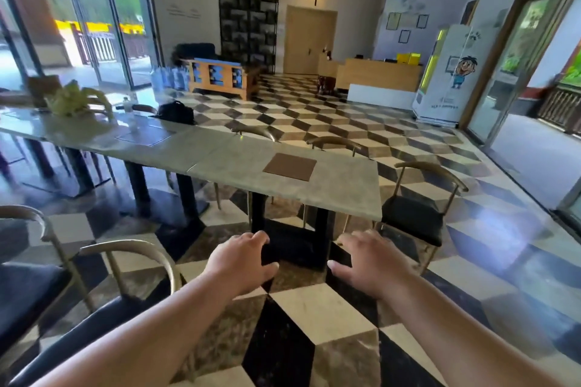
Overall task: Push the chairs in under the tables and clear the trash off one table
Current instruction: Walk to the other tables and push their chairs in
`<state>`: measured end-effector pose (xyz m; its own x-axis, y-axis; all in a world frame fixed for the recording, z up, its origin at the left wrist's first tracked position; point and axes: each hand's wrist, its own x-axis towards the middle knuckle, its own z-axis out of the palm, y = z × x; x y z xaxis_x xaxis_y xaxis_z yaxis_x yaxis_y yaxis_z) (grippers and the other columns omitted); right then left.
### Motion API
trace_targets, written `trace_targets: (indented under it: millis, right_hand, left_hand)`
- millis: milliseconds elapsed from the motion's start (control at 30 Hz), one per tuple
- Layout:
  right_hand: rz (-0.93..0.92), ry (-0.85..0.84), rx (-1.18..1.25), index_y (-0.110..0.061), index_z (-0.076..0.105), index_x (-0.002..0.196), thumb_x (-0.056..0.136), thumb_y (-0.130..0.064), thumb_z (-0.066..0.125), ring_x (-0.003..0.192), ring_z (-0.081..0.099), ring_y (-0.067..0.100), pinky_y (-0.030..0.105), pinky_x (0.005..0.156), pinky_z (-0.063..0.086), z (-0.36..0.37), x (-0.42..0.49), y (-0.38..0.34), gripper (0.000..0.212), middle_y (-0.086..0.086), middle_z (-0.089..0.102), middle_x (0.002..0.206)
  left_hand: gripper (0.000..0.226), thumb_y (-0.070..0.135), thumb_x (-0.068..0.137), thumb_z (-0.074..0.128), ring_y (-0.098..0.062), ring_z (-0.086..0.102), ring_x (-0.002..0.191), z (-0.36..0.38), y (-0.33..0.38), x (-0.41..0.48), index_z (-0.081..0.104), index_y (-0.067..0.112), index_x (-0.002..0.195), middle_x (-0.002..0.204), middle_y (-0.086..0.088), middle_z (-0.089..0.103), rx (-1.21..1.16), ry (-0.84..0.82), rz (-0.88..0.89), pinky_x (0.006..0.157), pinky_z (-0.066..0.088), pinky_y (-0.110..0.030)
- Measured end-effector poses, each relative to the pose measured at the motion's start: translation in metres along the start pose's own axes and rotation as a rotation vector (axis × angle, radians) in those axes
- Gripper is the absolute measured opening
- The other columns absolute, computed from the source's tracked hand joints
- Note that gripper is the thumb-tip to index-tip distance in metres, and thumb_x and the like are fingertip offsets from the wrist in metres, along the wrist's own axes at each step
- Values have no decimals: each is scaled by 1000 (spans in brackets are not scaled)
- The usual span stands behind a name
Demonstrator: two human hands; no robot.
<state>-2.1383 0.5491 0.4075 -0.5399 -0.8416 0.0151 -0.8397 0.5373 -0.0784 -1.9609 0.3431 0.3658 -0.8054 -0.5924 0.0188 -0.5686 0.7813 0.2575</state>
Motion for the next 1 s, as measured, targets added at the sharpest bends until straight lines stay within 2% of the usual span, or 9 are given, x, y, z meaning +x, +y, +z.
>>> trace_targets:
  millis: [133,267,367,500,633,733,833,900,1000]
  right_hand:
    - [-100,-26,53,-29,42,153,97,-67,52,132,52,22,41,101,48,29,116,18,69,-3,58,145]
    - [-202,-96,74,-28,35,158,97,-68,52,135,52,23,40,100,48,49,231,30,75,-2,55,150]
    - [-296,-164,22,-29,48,149,96,-69,50,133,50,22,43,101,48,45,318,31,67,-1,57,145]
    - [-413,-207,2,-27,57,139,96,-69,51,123,60,24,41,94,52,39,419,0,60,-1,65,136]
    - [-556,-304,-80,-32,65,109,93,-77,46,94,67,20,41,82,56,55,481,-51,51,-6,70,105]
    - [-641,-304,-109,-31,62,97,93,-76,47,90,66,20,38,76,53,63,528,-89,47,-7,68,97]
    - [-711,-286,-125,-29,63,119,95,-72,49,107,67,24,41,89,52,71,587,-131,51,-2,72,118]
    - [-714,-281,-105,-32,51,144,95,-71,53,123,63,26,47,101,51,75,625,-161,63,-1,64,140]
    - [-740,-294,-162,-33,35,157,97,-65,55,136,54,28,47,109,47,69,684,-210,71,2,52,153]
  left_hand:
    - [69,67,90,63,-21,56,127,15,-36,71,48,32,148,140,5,61,34,-10,-134,98,53,-40]
    - [72,64,91,67,-21,62,122,15,-71,139,45,32,151,138,3,62,23,-10,-297,92,56,-36]
    - [69,64,92,67,-20,63,122,2,-95,181,49,31,150,135,2,65,47,15,-382,94,57,-36]
    - [56,68,96,60,-19,69,110,-7,-131,226,60,28,135,122,2,70,70,-53,-503,86,58,-33]
    - [40,63,97,60,-15,66,97,-10,-162,255,71,30,117,109,7,72,43,-112,-603,74,50,-29]
    - [36,62,97,61,-13,64,88,-14,-202,281,72,30,109,101,7,71,6,-78,-671,70,48,-28]
    - [36,62,97,62,-12,65,84,-15,-254,315,69,30,109,96,9,69,-33,-26,-730,67,50,-26]
    - [35,62,96,62,-14,67,89,-14,-292,338,69,30,110,98,10,69,-54,11,-757,71,52,-27]
    - [37,60,96,60,-16,67,96,-13,-355,369,67,29,114,106,7,69,-115,18,-810,79,54,-30]
